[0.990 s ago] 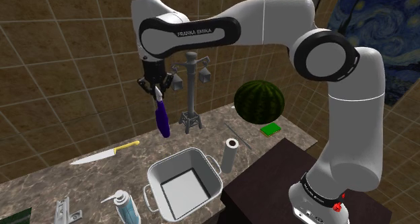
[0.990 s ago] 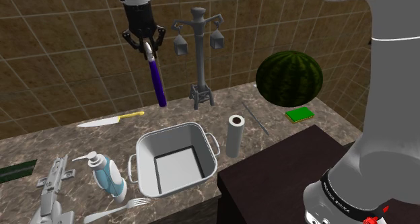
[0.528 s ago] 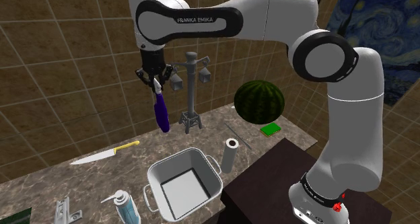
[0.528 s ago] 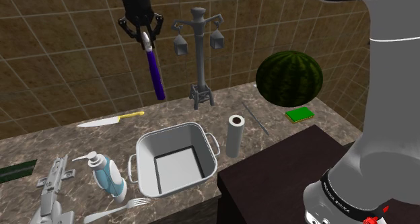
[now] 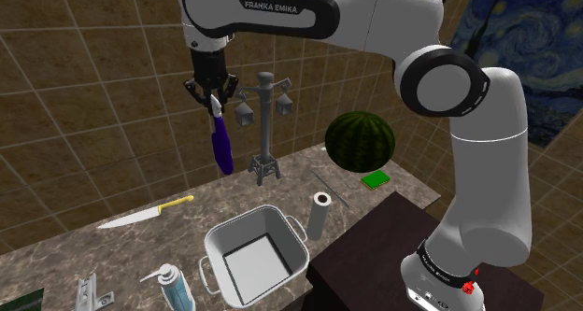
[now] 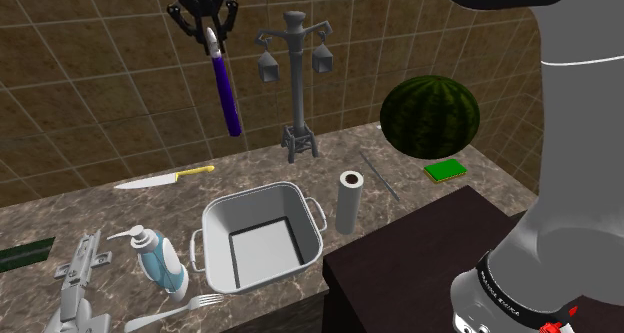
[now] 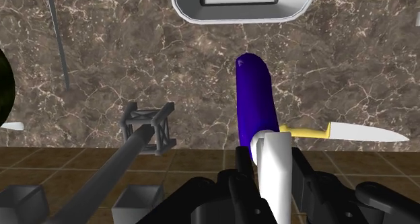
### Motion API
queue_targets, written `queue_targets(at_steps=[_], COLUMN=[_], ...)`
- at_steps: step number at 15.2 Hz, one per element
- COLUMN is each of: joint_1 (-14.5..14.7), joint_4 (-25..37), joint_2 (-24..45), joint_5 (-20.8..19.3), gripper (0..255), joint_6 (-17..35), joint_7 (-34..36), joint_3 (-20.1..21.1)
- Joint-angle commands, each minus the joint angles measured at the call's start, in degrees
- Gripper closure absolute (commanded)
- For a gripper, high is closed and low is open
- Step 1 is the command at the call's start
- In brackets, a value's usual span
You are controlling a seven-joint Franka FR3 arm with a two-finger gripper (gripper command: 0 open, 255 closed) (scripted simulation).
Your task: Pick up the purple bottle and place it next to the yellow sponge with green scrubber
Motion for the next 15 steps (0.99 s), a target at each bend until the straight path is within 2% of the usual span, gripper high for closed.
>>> queue_targets(at_steps=[1,7,10,15], joint_1=[0.24,2.00,-3.41,-9.16], joint_4=[1.89,11.82,-5.33,-23.19], joint_2=[0.18,3.42,-7.53,-20.62], joint_5=[-0.06,-0.97,2.14,6.53], gripper=[255,255,255,255], joint_6=[-1.71,-8.34,-1.92,3.63], joint_7=[-0.10,-0.47,-2.34,-7.41], joint_3=[0.00,-0.26,0.33,-0.64])
